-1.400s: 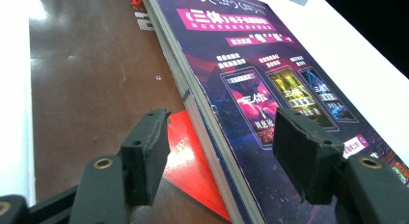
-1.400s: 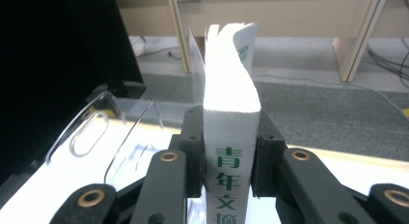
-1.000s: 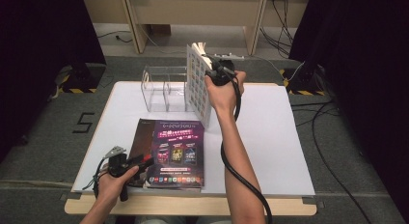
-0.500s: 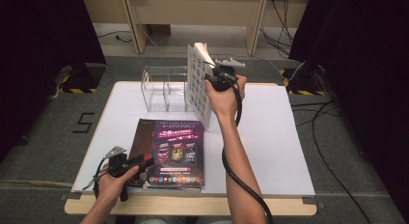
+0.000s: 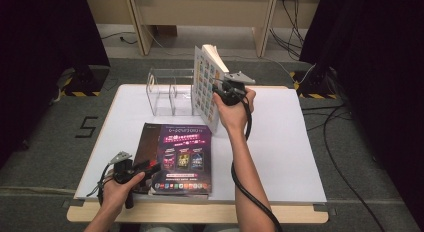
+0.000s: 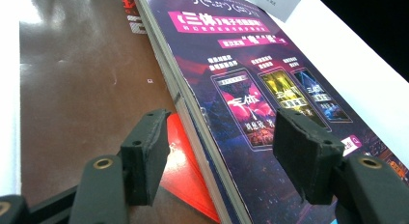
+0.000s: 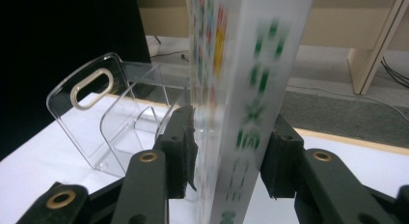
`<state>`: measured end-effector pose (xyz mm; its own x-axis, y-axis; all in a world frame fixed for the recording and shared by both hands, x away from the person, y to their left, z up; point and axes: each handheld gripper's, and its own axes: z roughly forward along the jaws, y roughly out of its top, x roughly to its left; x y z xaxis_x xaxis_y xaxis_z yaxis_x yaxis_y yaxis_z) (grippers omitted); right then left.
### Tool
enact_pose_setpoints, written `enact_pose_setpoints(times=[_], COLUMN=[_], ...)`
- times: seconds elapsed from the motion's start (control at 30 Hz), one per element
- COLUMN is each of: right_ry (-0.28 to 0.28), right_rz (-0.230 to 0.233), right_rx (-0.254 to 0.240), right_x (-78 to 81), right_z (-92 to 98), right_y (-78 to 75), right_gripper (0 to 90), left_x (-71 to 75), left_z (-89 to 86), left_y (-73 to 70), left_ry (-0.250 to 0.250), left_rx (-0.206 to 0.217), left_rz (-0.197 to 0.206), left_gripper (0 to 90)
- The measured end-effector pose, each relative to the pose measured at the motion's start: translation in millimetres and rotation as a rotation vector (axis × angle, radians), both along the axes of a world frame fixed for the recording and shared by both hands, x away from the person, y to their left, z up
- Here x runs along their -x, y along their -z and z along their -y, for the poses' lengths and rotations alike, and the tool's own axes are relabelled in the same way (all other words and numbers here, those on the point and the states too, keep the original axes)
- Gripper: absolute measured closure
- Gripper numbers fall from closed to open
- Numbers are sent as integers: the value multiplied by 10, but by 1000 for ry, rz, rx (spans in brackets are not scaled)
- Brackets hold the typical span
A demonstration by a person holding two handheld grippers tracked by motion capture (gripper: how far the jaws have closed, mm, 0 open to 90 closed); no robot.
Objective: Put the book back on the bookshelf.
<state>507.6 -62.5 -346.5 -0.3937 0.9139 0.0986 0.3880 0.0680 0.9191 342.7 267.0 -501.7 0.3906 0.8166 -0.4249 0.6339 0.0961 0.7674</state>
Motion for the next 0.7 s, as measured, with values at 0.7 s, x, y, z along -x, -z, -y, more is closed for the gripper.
enact_pose_setpoints(times=[0.7], right_ry=[0], right_rz=[8], right_rx=[-26], right_x=[-63], right_z=[-5], right_y=[164], right_gripper=[708], left_x=[-3], left_z=[-9], left_y=[14], left_ry=[-1], left_rx=[1], left_rz=[-4], left_gripper=[371])
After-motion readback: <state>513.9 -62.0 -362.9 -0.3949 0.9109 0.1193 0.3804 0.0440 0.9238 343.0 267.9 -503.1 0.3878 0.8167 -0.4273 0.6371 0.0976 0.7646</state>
